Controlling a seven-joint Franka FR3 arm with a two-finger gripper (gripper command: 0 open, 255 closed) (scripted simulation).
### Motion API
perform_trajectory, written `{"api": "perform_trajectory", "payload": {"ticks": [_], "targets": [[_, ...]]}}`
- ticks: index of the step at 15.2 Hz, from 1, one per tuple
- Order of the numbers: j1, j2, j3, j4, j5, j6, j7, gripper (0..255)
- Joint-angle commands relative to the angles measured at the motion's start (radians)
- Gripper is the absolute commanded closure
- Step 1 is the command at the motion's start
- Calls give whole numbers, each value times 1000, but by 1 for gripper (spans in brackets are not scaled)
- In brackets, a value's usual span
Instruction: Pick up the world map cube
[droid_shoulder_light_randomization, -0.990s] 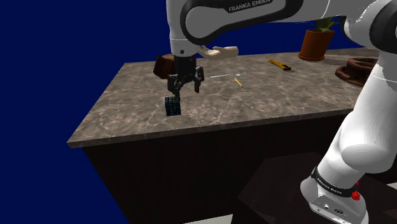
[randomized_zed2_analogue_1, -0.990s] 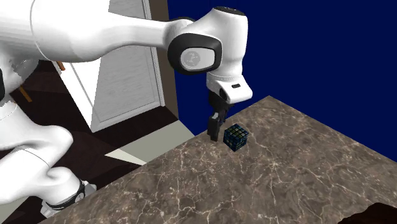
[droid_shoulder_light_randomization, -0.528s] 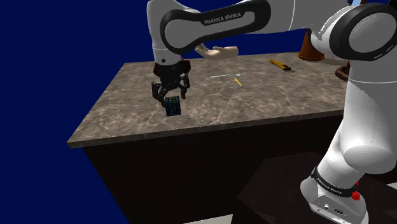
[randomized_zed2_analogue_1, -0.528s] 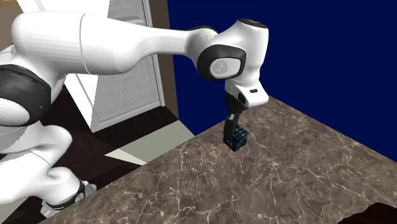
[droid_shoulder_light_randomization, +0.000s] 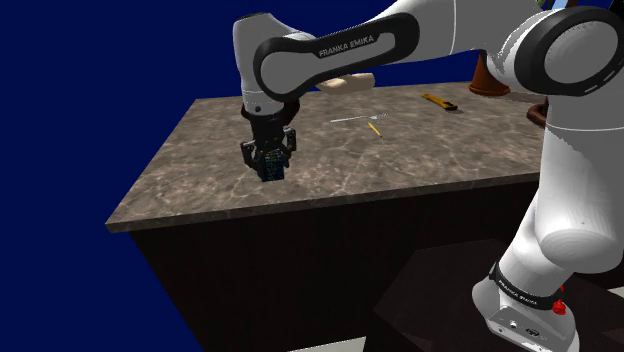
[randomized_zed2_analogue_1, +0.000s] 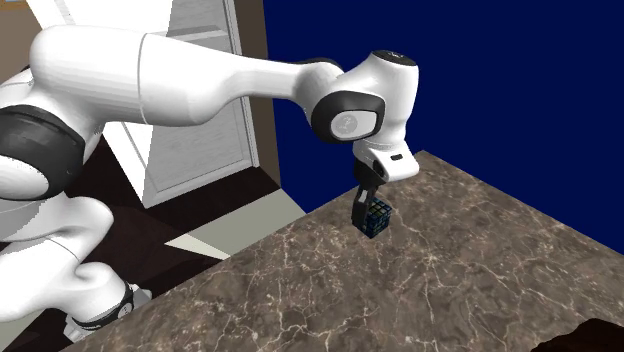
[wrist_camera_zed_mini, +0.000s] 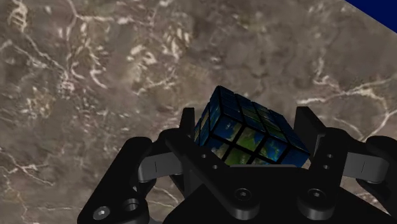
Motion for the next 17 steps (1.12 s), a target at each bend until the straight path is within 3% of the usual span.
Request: {"api": "perform_trajectory", "payload": {"ticks": [1, 8, 17], "targets": [[0, 1, 0, -1, 0, 1, 0, 255], [0, 0, 0, -4, 1, 3, 0, 255], [7, 0, 4, 117, 2, -118, -3, 255]]}}
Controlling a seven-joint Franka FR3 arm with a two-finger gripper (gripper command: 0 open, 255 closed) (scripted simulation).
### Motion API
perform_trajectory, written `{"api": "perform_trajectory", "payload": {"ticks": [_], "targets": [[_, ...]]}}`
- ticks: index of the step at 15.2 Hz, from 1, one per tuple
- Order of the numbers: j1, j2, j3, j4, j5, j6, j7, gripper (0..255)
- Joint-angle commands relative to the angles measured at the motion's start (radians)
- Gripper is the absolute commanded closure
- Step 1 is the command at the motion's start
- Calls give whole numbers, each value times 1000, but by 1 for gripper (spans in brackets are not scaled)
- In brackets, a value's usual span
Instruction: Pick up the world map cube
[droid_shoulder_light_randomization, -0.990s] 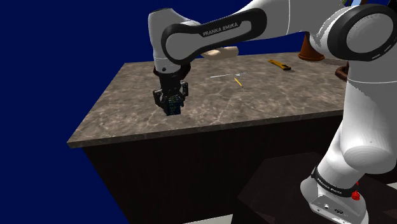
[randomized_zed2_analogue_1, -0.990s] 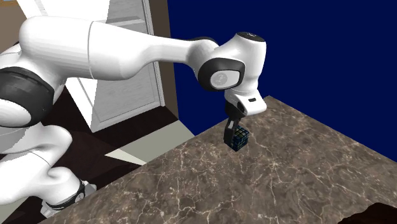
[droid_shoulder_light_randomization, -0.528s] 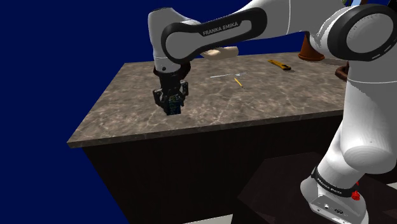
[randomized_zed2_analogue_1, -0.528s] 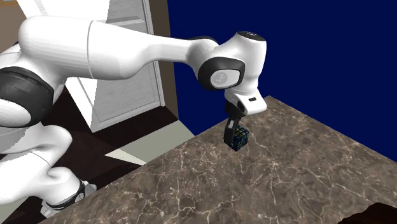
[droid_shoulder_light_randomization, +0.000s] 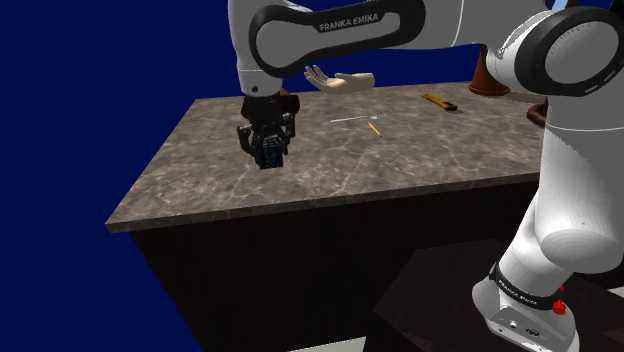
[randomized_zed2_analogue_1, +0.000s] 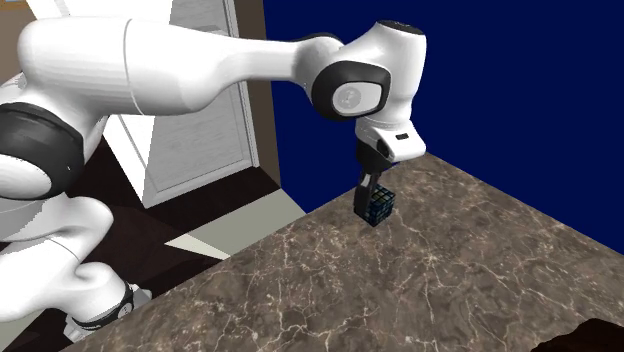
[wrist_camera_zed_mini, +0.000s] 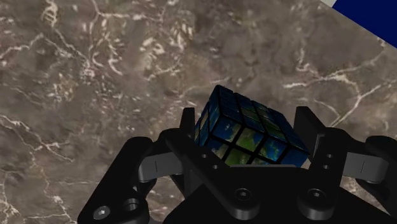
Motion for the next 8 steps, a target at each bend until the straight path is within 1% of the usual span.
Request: {"api": "perform_trajectory", "payload": {"ticks": [1, 6, 8], "targets": [[1, -1, 1, 26, 1, -27, -1, 255], [10, 11, 2, 110, -3, -100, 0, 255], [10, 11, 2, 113, -4, -102, 0, 255]]}}
